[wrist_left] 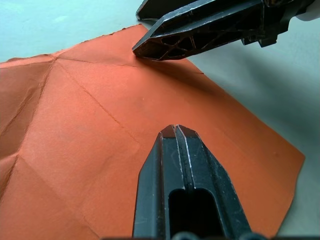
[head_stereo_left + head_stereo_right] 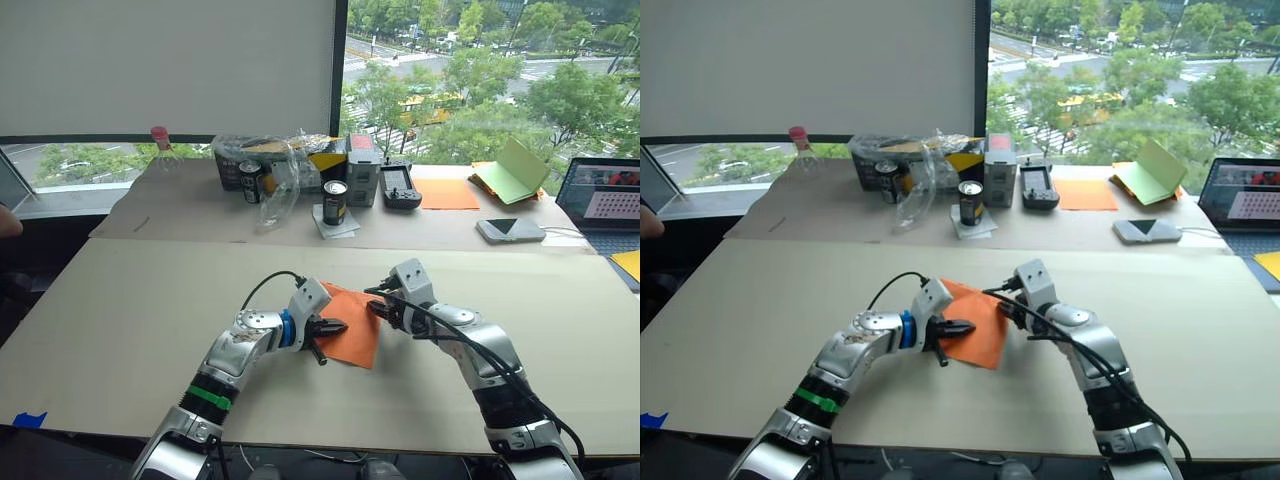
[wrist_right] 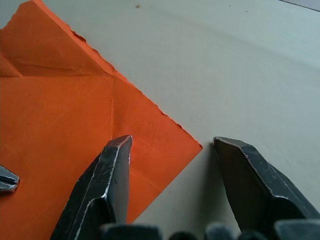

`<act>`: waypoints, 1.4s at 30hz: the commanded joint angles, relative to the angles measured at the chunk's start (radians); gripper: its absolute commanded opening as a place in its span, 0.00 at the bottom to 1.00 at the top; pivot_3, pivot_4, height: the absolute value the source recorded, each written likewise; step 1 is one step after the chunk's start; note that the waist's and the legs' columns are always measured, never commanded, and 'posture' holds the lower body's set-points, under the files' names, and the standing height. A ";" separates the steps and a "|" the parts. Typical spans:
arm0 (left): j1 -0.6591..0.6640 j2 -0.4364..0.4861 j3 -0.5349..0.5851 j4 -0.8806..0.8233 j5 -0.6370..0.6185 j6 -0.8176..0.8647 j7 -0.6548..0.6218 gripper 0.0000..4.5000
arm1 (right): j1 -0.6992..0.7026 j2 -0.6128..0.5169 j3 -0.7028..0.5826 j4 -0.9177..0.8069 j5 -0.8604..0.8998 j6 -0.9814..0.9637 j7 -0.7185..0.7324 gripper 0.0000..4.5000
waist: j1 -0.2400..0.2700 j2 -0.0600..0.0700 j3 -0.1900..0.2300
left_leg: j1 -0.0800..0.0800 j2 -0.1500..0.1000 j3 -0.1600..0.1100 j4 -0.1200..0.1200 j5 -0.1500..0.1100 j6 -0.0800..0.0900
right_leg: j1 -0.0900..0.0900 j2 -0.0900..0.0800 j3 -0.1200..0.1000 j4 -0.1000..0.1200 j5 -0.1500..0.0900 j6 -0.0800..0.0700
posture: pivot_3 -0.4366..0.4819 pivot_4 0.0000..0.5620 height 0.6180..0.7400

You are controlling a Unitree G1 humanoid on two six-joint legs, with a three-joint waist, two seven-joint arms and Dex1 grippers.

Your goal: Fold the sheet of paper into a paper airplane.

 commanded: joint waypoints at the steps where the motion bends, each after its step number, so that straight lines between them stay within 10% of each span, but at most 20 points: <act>1: 0.042 0.001 -0.043 0.047 0.016 0.062 0.006 0.00 | 0.008 0.013 0.004 0.015 0.008 -0.006 0.017 0.25 | -0.001 0.000 0.000 | 0.000 0.000 0.000 0.000 0.000 0.000 | 0.000 0.000 0.000 0.000 0.000 0.000 | 0.48 0.27 0.93; 5: 0.043 0.000 -0.043 0.048 0.018 0.061 0.006 0.00 | -0.006 0.015 -0.002 -0.014 0.014 -0.027 0.029 0.01 | -0.003 0.000 0.000 | 0.000 0.000 0.000 0.000 0.000 0.000 | 0.000 0.000 0.000 0.000 0.000 0.000 | 0.48 0.27 0.93; 19: 0.038 -0.007 -0.046 0.063 0.022 0.058 0.004 0.00 | -0.019 0.036 -0.095 -0.211 0.185 0.062 0.103 0.01 | 0.001 0.000 0.000 | -0.003 0.000 -0.001 -0.001 0.000 0.000 | 0.000 0.000 0.000 -0.006 0.000 0.000 | 0.48 0.27 0.93; 30: 0.034 -0.006 -0.049 0.069 0.026 0.053 -0.005 0.00 | 0.078 -0.271 0.119 -0.169 -0.086 -0.139 0.156 0.01 | 0.005 0.001 0.000 | -0.003 -0.001 -0.001 -0.003 0.000 0.001 | 0.000 0.000 0.001 -0.010 0.000 0.001 | 0.48 0.27 0.93; 42: 0.032 -0.003 -0.049 0.067 0.026 0.058 -0.007 0.00 | 0.041 -0.196 0.166 -0.092 -0.136 -0.213 0.185 0.01 | 0.007 0.000 0.000 | -0.003 -0.001 -0.001 -0.003 0.000 0.001 | 0.000 0.000 0.001 -0.010 -0.001 0.002 | 0.48 0.27 0.93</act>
